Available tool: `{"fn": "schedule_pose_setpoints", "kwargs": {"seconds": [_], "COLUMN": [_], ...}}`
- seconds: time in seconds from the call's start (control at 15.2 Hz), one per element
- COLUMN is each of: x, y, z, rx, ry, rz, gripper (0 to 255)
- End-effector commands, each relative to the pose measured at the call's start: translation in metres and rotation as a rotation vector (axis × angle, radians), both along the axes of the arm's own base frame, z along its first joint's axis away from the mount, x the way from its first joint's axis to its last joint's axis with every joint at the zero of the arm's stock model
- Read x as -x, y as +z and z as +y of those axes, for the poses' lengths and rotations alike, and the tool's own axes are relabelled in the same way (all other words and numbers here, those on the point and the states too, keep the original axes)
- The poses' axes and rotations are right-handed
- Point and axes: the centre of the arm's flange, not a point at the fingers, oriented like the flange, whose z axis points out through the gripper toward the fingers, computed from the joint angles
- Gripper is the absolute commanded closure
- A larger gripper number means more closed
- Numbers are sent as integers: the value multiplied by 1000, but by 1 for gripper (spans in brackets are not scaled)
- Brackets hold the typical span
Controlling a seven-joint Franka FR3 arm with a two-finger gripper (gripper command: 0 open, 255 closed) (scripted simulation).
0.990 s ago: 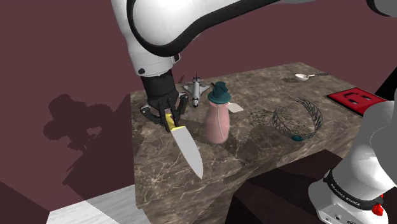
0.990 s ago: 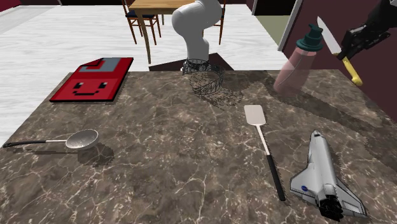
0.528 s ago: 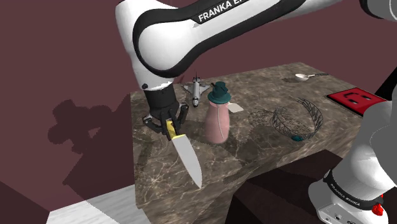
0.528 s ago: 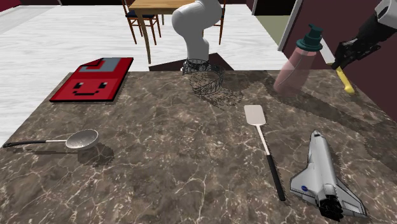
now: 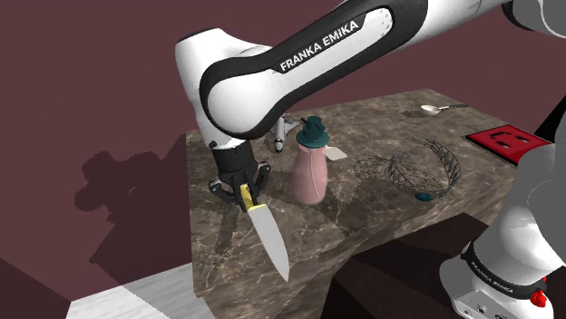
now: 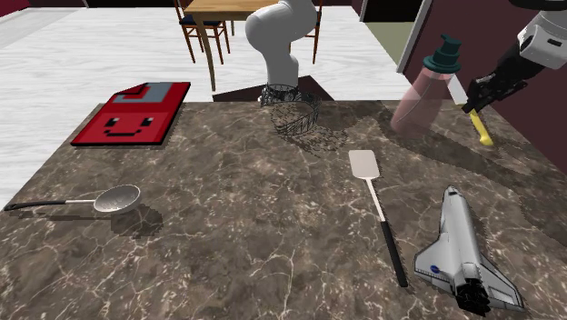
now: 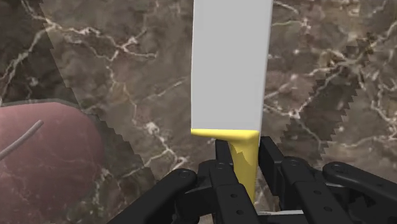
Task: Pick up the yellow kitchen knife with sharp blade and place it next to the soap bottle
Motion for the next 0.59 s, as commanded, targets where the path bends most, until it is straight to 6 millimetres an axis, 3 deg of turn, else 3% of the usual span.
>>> {"fn": "schedule_pose_setpoints", "kwargs": {"seconds": [0.0, 0.2, 0.53], "x": [0, 0, 0], "y": [-11, -29, -29], "z": [0, 0, 0], "rx": [0, 0, 0], "ry": [0, 0, 0], "rz": [0, 0, 0], "gripper": [255, 255, 255]}}
